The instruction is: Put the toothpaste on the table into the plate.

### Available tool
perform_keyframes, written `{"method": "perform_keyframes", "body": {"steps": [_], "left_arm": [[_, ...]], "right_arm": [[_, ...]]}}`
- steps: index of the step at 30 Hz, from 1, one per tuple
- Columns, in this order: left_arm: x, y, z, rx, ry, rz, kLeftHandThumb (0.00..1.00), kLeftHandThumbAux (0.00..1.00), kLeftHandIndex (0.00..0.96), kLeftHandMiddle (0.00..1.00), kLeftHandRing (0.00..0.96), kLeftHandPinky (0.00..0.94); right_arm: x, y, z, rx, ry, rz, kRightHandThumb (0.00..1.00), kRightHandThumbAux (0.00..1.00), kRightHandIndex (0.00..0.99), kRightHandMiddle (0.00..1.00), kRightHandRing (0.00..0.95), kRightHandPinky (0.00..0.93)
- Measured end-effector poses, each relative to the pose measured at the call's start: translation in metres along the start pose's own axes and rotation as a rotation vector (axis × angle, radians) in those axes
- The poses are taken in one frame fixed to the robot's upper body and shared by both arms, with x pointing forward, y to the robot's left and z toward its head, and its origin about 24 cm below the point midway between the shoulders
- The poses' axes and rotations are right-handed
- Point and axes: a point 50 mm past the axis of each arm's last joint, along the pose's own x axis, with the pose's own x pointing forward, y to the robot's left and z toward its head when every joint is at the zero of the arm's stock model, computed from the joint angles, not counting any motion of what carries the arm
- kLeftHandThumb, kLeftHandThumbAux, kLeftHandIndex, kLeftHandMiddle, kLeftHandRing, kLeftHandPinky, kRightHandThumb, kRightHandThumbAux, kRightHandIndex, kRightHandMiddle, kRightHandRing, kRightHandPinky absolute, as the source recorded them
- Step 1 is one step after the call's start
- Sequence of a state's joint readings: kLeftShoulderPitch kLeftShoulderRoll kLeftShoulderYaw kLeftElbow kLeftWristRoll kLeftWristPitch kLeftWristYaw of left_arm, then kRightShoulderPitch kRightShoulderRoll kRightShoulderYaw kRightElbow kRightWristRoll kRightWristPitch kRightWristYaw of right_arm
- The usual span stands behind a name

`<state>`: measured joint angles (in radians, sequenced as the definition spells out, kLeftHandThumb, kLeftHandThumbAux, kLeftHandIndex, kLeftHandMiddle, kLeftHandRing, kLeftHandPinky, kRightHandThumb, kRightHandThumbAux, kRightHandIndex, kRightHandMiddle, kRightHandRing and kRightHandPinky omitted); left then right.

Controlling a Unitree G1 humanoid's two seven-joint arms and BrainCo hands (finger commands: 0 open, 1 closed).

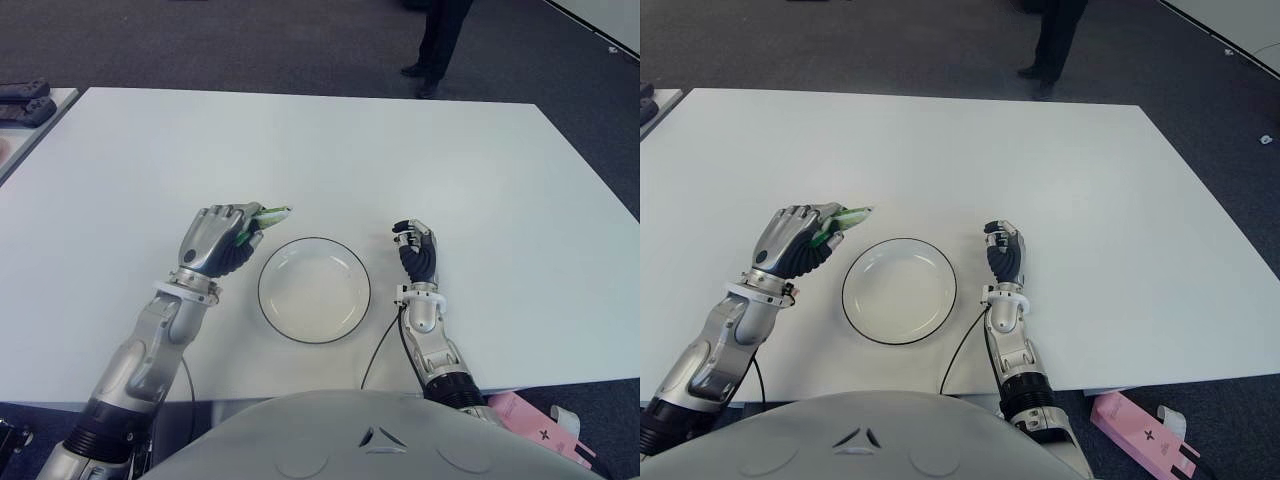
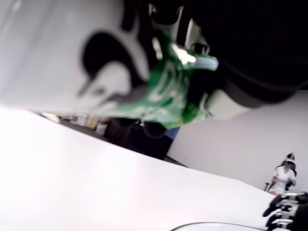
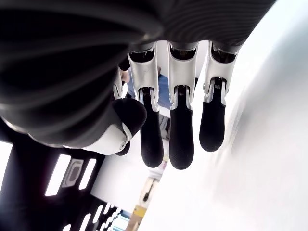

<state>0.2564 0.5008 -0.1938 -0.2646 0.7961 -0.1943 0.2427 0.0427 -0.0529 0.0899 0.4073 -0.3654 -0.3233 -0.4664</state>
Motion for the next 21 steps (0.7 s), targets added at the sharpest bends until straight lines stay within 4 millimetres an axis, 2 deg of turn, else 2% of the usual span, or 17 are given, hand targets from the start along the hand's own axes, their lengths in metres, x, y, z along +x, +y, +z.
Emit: {"method": "perform_keyframes", "body": {"steps": [11, 21], "left_arm": [[0.000, 0.004, 0.023, 0.055, -0.320, 0.054, 0.713, 0.706, 0.441, 0.888, 0.892, 0.885], [-0.001, 0.000, 0.029, 0.106, -0.538, 0.032, 0.713, 0.705, 0.441, 0.901, 0.906, 0.899]], "right_arm": [[0.002, 0.001, 0.000, 0.005, -0.005, 0.002, 0.839, 0.689, 0.437, 0.455, 0.456, 0.418], [0.004, 0.002, 0.000, 0.006, -0.010, 0.001, 0.840, 0.688, 0.448, 0.449, 0.441, 0.408]]}}
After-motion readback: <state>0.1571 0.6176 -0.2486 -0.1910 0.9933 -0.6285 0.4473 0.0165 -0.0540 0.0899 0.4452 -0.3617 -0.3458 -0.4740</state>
